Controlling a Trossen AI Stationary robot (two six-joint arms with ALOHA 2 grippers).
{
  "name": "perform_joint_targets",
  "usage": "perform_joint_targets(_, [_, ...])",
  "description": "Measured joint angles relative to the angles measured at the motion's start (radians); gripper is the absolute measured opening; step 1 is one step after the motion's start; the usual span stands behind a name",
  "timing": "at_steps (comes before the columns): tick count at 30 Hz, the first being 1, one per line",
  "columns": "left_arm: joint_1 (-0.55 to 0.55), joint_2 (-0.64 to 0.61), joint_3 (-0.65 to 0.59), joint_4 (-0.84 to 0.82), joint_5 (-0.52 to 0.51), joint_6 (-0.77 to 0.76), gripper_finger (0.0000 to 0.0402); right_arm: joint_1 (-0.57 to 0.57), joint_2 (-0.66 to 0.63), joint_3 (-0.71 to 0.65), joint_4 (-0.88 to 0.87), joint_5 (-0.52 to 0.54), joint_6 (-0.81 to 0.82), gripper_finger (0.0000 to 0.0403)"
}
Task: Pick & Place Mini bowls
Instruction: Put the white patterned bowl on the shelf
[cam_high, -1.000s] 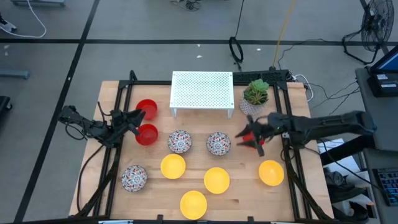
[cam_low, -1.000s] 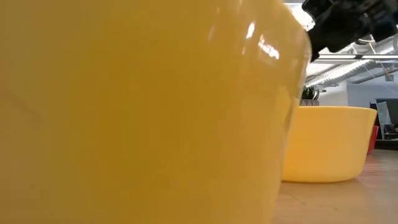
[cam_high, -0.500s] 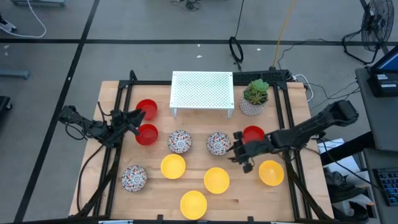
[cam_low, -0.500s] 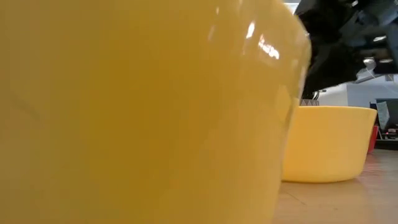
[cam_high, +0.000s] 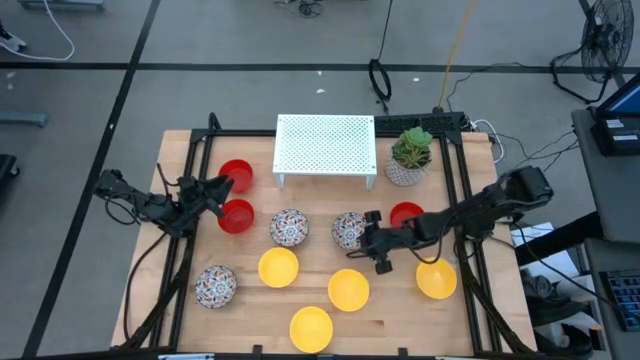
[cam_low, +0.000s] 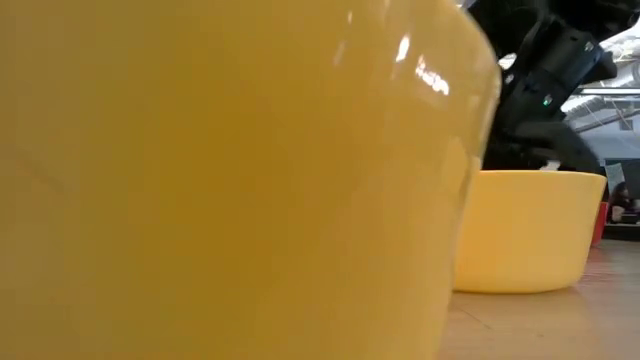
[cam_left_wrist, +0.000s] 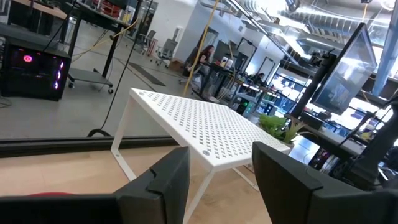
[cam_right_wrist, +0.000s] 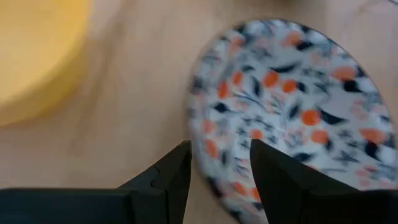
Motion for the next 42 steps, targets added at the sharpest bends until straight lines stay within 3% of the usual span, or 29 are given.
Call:
perform_joint_targets(5, [0.0,0.0,0.0,0.0,0.0,0.0,0.0175,-0.012,0.01,-0.001,0.011,0.025,0.008,0.0135])
perform_joint_targets(14, [0.0,0.0,0.0,0.0,0.0,0.0,0.0175,-0.012,0.01,-0.001,0.064,0.03,0.028,0.001])
perform_joint_targets(22, [0.0,0.0,0.0,0.0,0.0,0.0,0.0175,0.01,0.006,-0.003,0.185,0.019,0.035,0.0005])
perform_joint_targets(29, [0.0,0.0,0.0,0.0,0.0,0.0,0.0175,0.027,-0.084,0.011,0.308,0.022,-0.025,0.0003])
perform_joint_targets(32, [0.0,0.0,0.0,0.0,0.0,0.0,0.0175,-0.012,-0.141,0.093,0.218,0.024,-0.042,0.0003])
perform_joint_targets(35, [0.0,0.0,0.0,0.0,0.0,0.0,0.0175,-0.074,-0.166,0.247,-0.016,0.028,-0.053,0.0002])
perform_joint_targets(38, [0.0,0.0,0.0,0.0,0.0,0.0,0.0175,-0.155,-0.164,0.397,-0.231,0.026,-0.055,0.0002])
perform_joint_targets(42, [0.0,0.0,0.0,0.0,0.0,0.0,0.0175,-0.297,-0.165,0.529,-0.382,0.029,-0.003,0.0002])
